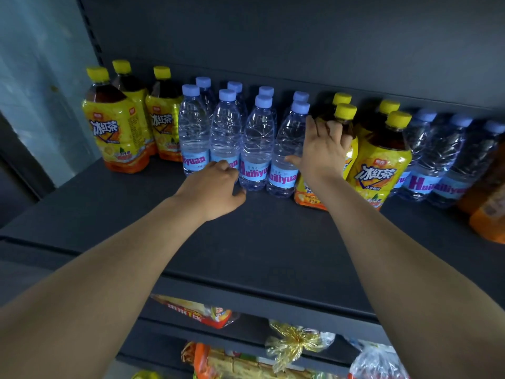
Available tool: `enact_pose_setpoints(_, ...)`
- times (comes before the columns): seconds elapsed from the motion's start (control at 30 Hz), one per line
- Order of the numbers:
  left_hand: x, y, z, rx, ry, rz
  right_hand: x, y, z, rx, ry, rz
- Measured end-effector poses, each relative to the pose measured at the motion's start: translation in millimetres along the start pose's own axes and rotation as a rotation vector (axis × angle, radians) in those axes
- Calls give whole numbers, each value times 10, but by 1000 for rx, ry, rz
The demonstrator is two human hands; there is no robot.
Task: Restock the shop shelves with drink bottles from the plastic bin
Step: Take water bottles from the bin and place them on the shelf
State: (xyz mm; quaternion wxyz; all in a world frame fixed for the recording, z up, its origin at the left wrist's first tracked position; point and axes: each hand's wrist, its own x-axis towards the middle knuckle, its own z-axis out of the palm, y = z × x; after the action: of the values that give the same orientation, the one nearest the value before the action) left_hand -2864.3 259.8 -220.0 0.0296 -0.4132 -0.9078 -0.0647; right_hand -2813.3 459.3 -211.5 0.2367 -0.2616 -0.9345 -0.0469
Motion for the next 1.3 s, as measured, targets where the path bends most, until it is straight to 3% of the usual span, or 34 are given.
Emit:
enact_pose_setpoints(0.33, -133, 107, -221, -33, 10, -9, -327, 100, -187, 314, 13, -8)
enact_pose_setpoints(0.6, -520, 418, -596, -75, 48, -19, -778, 322, -690, 918, -164, 327)
enact_pose_setpoints(0.83, -979, 969, -1018, -78, 13, -5, -1307, 692, -1436, 1254, -199, 617)
enact_pose_setpoints(1.07, -1350, 1674, -1189, -18, 7, 55, -1909, 1256, -2031, 1354, -131, 703)
enact_pose_setpoints(1.3, -1895, 2617, -1158, -44, 29, 39, -2714, 2086, -2469, 1291, -144, 644)
